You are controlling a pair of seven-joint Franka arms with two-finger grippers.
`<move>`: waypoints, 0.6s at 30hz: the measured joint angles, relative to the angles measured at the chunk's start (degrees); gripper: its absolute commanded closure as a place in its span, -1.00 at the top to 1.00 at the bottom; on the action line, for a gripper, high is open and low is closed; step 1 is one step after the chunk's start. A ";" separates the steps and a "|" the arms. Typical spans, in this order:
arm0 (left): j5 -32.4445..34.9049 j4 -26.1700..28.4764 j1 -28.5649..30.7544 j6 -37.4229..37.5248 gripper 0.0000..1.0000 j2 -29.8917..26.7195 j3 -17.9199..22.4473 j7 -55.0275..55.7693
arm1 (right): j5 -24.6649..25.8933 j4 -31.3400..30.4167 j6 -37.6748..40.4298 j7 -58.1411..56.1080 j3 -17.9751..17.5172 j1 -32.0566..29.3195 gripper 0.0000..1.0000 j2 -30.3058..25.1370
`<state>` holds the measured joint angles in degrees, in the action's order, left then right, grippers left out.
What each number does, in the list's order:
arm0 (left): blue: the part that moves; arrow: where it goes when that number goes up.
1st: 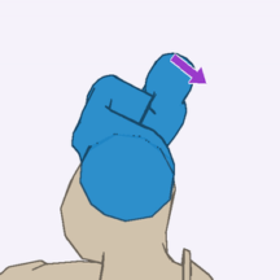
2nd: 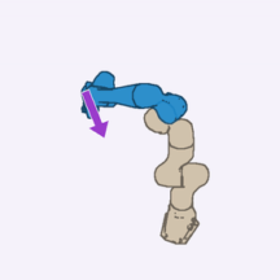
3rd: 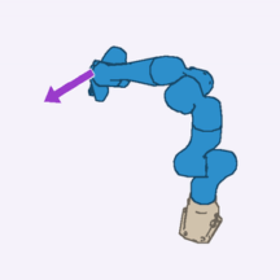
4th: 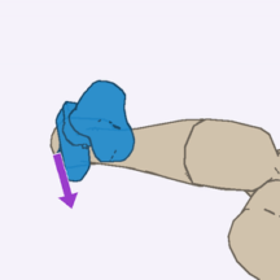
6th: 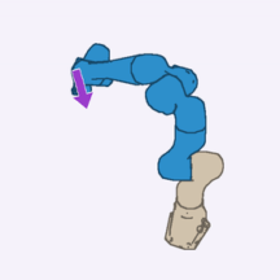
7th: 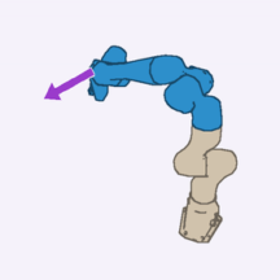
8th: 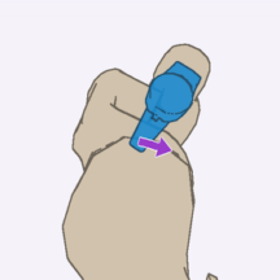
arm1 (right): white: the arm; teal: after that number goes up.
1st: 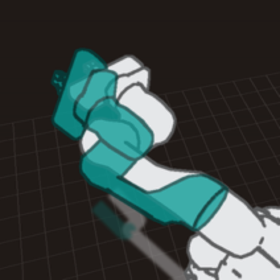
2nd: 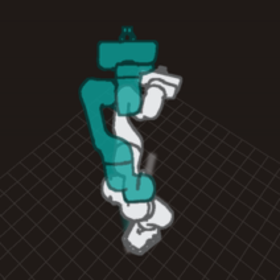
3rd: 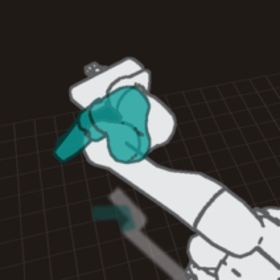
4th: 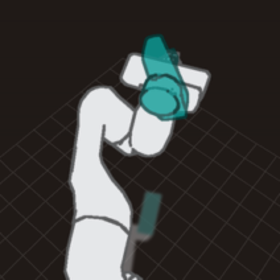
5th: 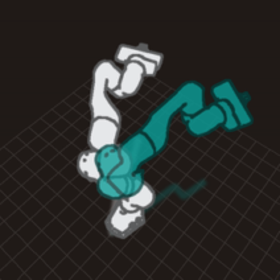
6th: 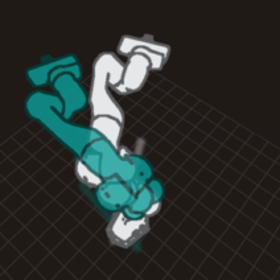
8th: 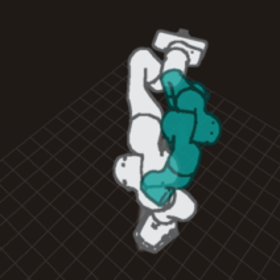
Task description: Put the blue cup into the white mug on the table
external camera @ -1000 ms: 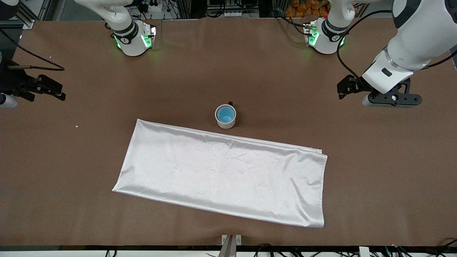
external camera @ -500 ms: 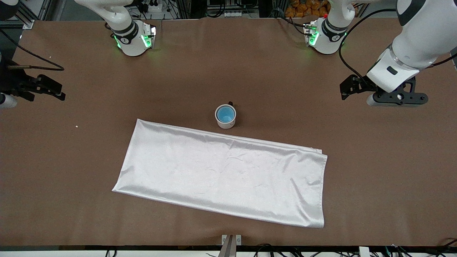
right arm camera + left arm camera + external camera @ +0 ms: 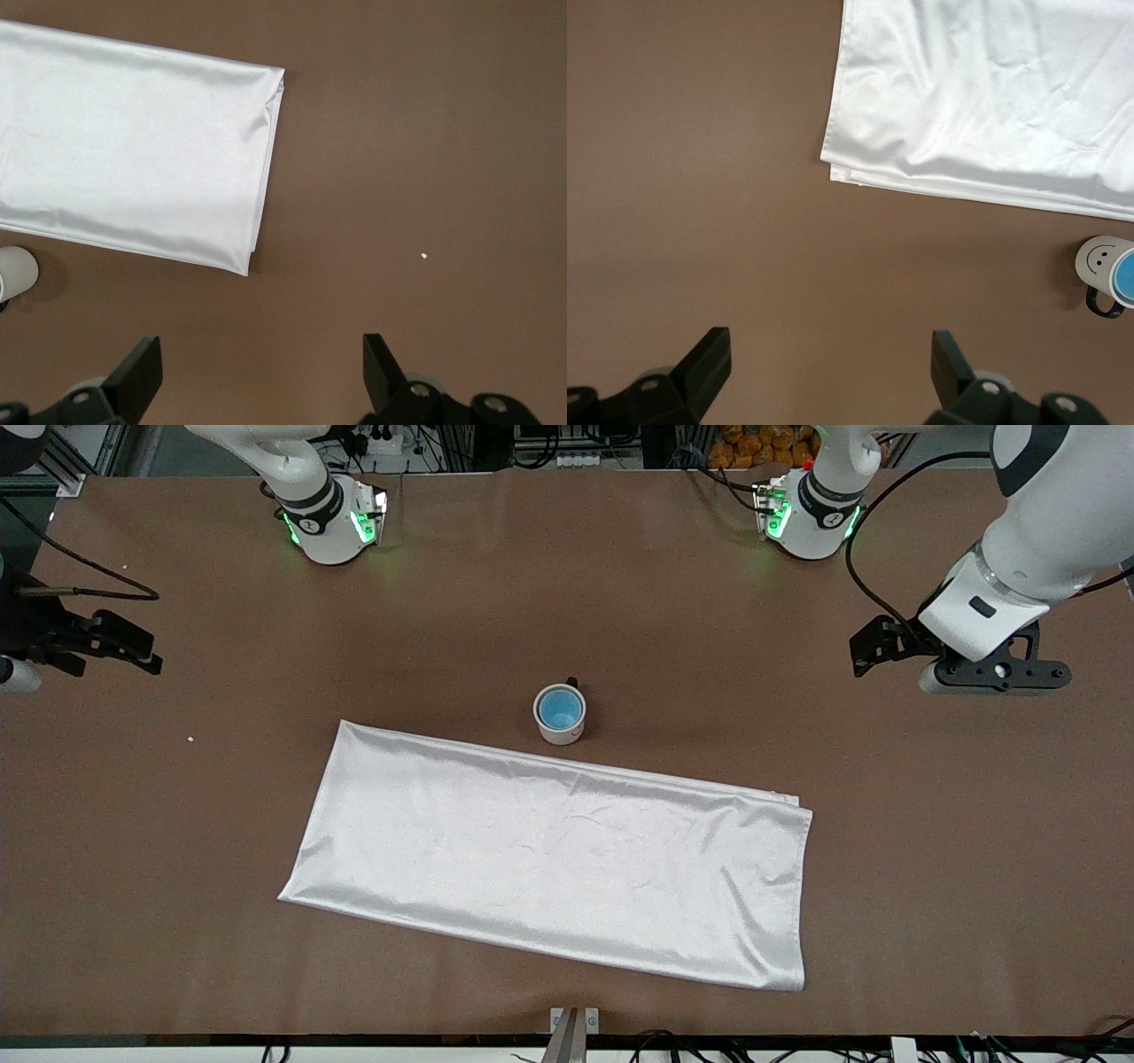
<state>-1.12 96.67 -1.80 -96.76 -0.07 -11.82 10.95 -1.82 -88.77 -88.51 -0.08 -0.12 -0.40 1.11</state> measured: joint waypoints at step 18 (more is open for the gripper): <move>0.37 -1.69 -6.60 -0.14 1.00 1.10 7.45 -0.03 | 0.00 0.00 0.00 0.00 0.00 -0.01 1.00 0.00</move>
<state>-0.75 94.98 -8.40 -96.90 1.03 -4.37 10.92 -1.82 -88.77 -88.51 -0.08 -0.12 -0.41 1.11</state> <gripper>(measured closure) 0.000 0.000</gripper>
